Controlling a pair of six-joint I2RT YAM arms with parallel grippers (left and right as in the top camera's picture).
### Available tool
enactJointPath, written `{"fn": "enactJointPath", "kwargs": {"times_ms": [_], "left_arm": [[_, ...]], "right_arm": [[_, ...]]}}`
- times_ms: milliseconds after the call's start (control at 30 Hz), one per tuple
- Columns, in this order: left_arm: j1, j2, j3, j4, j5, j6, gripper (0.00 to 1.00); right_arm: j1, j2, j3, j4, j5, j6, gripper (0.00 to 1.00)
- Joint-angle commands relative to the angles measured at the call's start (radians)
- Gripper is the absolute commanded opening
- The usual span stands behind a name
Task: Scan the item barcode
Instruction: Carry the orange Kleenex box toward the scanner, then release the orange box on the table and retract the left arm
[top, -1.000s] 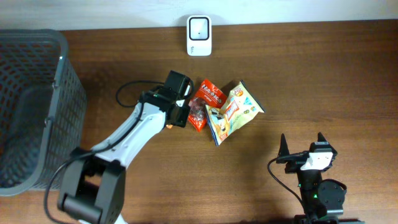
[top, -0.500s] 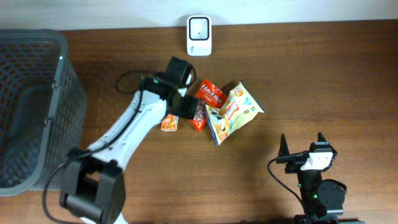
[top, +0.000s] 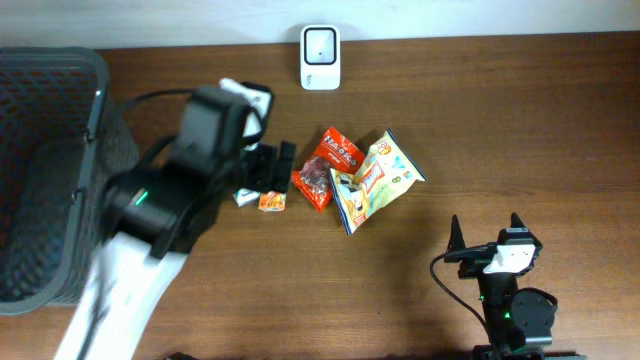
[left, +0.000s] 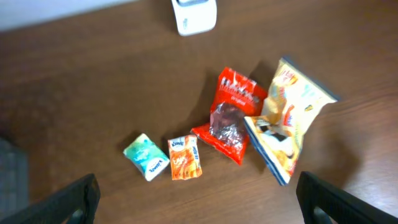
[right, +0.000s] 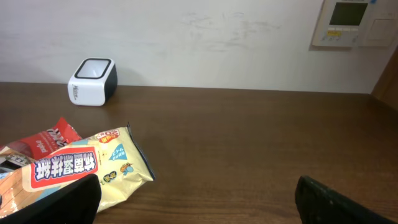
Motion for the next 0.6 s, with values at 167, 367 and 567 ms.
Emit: {"fn": "enactJointPath", "kwargs": {"times_ms": [167,367,567], "left_arm": [[0.005,-0.321,0.013,-0.206,0.007,0.002,0.99],[0.005,-0.512,0.013,-0.309,0.006,0.002,0.99],[0.005,-0.655,0.012,-0.356,-0.042,0.002,0.99]], "right_arm": [[-0.006,-0.008,-0.009,-0.003,0.009,-0.002,0.99],[-0.006,-0.008,-0.009,-0.003,0.009,-0.002,0.99],[-0.006,-0.008,-0.009,-0.003,0.009,-0.002,0.99]]}}
